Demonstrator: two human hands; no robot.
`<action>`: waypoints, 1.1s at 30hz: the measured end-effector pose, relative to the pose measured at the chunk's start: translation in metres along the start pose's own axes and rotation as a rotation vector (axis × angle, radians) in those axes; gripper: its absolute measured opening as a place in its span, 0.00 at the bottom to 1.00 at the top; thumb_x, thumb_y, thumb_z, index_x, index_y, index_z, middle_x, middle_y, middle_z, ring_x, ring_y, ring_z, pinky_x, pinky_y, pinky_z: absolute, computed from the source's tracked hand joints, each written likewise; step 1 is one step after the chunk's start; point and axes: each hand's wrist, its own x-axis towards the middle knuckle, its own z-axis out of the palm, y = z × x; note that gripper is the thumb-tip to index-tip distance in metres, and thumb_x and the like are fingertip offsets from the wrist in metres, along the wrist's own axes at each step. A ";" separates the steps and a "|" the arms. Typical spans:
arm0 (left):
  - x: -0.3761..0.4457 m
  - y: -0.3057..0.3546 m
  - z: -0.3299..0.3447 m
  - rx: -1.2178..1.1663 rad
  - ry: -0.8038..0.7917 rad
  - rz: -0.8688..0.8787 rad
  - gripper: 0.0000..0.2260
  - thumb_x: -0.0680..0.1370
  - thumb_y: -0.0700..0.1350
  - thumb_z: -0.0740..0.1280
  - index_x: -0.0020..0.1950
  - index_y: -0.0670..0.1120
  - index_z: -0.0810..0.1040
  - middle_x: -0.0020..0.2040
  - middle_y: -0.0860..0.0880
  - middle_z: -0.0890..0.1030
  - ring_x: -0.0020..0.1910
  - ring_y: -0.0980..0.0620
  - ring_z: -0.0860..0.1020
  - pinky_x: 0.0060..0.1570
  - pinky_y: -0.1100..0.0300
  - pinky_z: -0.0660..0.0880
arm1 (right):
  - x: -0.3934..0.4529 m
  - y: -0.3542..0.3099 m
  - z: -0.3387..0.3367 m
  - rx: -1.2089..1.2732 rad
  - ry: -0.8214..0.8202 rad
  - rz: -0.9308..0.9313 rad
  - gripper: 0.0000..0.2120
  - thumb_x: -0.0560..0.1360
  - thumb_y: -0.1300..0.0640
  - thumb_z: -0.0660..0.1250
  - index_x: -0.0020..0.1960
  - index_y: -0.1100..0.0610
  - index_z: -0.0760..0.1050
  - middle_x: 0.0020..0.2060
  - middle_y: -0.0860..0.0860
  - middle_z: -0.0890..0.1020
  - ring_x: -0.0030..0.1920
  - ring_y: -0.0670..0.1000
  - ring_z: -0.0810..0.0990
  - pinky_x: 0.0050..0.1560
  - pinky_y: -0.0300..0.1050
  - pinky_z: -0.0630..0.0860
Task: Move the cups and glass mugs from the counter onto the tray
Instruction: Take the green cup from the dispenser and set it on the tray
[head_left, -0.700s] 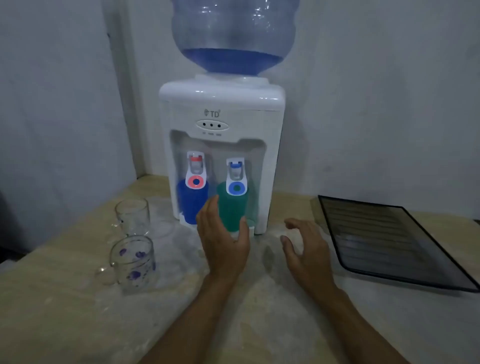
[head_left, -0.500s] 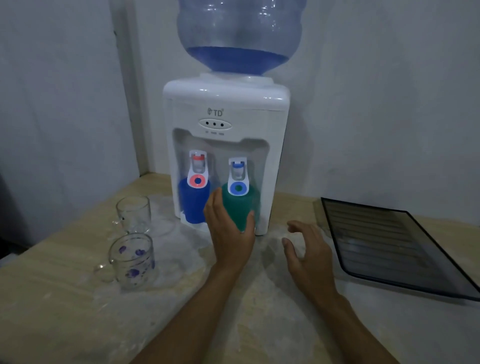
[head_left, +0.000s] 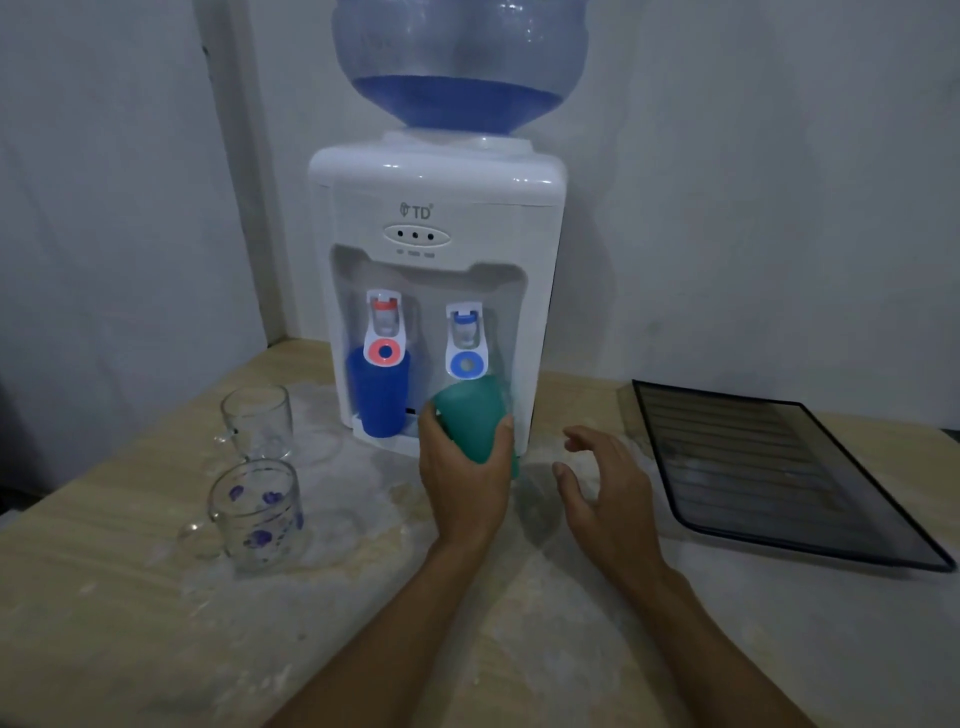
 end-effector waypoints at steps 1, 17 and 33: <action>-0.005 0.003 0.001 -0.018 -0.003 -0.037 0.35 0.75 0.54 0.77 0.77 0.49 0.66 0.67 0.51 0.77 0.63 0.51 0.79 0.61 0.51 0.82 | 0.000 0.001 0.000 0.011 -0.008 0.011 0.17 0.77 0.63 0.74 0.65 0.58 0.79 0.54 0.50 0.84 0.56 0.49 0.81 0.59 0.33 0.72; -0.044 0.032 0.009 -0.247 -0.300 0.247 0.42 0.71 0.54 0.79 0.80 0.48 0.63 0.70 0.53 0.77 0.68 0.54 0.78 0.62 0.53 0.81 | 0.012 0.001 -0.028 1.318 -0.317 0.816 0.26 0.80 0.45 0.67 0.72 0.61 0.77 0.67 0.65 0.81 0.63 0.63 0.82 0.66 0.61 0.76; -0.044 0.040 0.012 -0.215 -0.336 0.399 0.38 0.70 0.56 0.79 0.77 0.51 0.69 0.65 0.72 0.73 0.67 0.63 0.75 0.60 0.72 0.74 | 0.025 0.014 -0.042 1.148 -0.158 0.750 0.28 0.82 0.48 0.68 0.72 0.68 0.72 0.70 0.71 0.73 0.61 0.63 0.78 0.65 0.64 0.74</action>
